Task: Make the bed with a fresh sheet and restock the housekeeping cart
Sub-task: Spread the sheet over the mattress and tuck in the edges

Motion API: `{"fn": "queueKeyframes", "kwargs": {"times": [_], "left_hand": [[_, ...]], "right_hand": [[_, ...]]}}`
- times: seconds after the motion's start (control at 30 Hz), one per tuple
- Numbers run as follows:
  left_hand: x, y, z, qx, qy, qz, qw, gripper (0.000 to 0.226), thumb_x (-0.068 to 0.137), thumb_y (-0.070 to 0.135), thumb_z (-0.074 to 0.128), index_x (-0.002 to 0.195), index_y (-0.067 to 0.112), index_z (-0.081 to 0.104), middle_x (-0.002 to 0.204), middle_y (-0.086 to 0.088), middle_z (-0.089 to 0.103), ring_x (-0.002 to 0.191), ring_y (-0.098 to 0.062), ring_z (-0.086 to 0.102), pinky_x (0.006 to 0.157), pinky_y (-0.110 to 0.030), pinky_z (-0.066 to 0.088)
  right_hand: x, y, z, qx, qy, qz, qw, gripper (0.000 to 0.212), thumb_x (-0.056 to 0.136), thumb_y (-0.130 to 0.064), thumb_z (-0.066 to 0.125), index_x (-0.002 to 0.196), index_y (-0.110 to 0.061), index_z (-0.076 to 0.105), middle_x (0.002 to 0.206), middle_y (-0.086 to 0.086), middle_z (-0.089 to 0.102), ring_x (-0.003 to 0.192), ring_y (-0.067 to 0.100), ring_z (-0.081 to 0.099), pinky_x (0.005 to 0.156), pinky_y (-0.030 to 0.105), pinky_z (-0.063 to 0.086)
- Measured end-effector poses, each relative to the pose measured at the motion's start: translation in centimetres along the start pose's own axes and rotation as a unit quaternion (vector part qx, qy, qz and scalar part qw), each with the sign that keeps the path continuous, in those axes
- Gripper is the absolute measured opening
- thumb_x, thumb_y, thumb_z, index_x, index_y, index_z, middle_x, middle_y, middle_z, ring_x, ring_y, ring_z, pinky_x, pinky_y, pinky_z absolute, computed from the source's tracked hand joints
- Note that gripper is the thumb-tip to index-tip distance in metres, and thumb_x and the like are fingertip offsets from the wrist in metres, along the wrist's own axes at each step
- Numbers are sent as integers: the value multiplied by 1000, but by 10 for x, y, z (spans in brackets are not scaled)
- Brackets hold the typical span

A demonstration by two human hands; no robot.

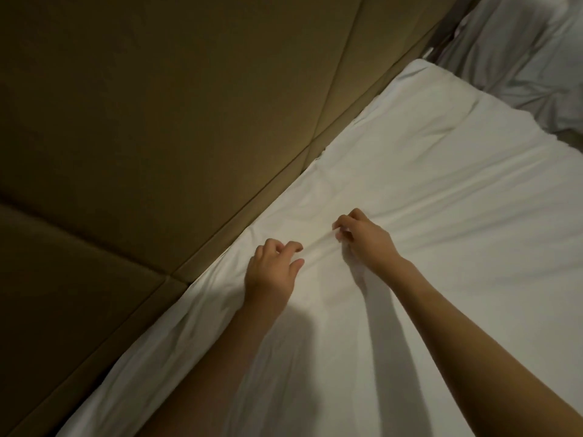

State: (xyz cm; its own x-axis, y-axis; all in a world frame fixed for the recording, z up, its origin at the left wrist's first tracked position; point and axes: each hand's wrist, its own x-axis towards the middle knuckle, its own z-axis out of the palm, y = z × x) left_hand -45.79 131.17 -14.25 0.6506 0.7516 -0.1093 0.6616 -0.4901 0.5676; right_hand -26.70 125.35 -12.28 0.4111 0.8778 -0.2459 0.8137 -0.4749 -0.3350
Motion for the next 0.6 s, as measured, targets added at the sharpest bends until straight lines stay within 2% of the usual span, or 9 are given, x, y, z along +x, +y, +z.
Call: {"fn": "queueKeyframes", "kwargs": {"times": [0.07, 0.13, 0.2, 0.27, 0.37, 0.43, 0.47, 0.53, 0.6], "left_hand": [[27, 14, 4, 8, -40, -22, 999, 32, 99, 38, 43, 127, 26, 54, 126, -3, 45, 111, -19, 45, 91, -23, 38], [49, 27, 11, 42, -62, -18, 997, 32, 98, 41, 43, 124, 25, 54, 130, -3, 42, 113, -19, 43, 94, -23, 37], [69, 39, 13, 65, -102, -11, 993, 27, 100, 38, 41, 116, 21, 54, 121, -4, 48, 105, -18, 47, 86, -23, 40], [84, 38, 13, -8, -117, -34, 992, 12, 101, 24, 42, 96, 16, 49, 99, -4, 55, 86, -19, 48, 69, -23, 36], [95, 25, 10, -148, -49, -80, 985, 20, 100, 12, 43, 80, 10, 42, 70, -1, 47, 70, -20, 43, 53, -18, 30], [90, 26, 11, -119, -14, -67, 991, 20, 101, 14, 39, 85, 8, 47, 72, -1, 47, 69, -18, 45, 54, -13, 31], [87, 28, 14, -87, -4, -57, 995, 20, 102, 15, 37, 90, 6, 50, 76, -2, 49, 71, -17, 46, 55, -14, 30], [87, 30, 18, -30, 1, -54, 998, 21, 103, 18, 33, 100, 6, 51, 82, -2, 50, 72, -12, 44, 55, -17, 27], [91, 30, 18, -14, -15, -60, 998, 20, 104, 19, 30, 99, 10, 46, 81, -1, 50, 71, -12, 43, 52, -21, 25]], "right_hand": [[11, 14, -7, -23, 20, 12, 999, 19, 92, -16, 49, 107, -16, 60, 105, -1, 51, 91, 20, 55, 77, 34, 47], [23, 29, -10, -31, 29, 23, 999, 17, 93, -18, 49, 106, -16, 61, 104, -3, 50, 93, 18, 52, 72, 29, 43], [37, 37, -13, -19, 34, 14, 999, 15, 91, -15, 51, 101, -13, 63, 97, -2, 51, 90, 18, 52, 66, 27, 37], [55, 31, -20, -17, 47, -24, 998, 13, 87, -7, 55, 94, -6, 66, 91, 7, 55, 87, 26, 53, 66, 32, 38], [83, 19, -34, -42, 56, -88, 994, 14, 87, -5, 57, 93, -3, 70, 89, 14, 59, 81, 32, 53, 64, 34, 37], [92, 20, -30, -31, 19, -90, 995, 16, 88, -6, 58, 98, -4, 70, 94, 13, 59, 84, 31, 56, 68, 36, 41], [93, 23, -27, -11, 1, -77, 997, 16, 88, -6, 59, 101, -5, 68, 96, 12, 58, 83, 27, 57, 72, 37, 44], [94, 30, -24, 32, -3, -42, 999, 17, 86, -4, 60, 102, -9, 63, 96, 4, 52, 72, 8, 54, 75, 38, 46], [96, 41, -26, 34, 6, -12, 999, 16, 87, -6, 57, 101, -15, 57, 95, -4, 47, 65, -5, 48, 73, 36, 46]]}}
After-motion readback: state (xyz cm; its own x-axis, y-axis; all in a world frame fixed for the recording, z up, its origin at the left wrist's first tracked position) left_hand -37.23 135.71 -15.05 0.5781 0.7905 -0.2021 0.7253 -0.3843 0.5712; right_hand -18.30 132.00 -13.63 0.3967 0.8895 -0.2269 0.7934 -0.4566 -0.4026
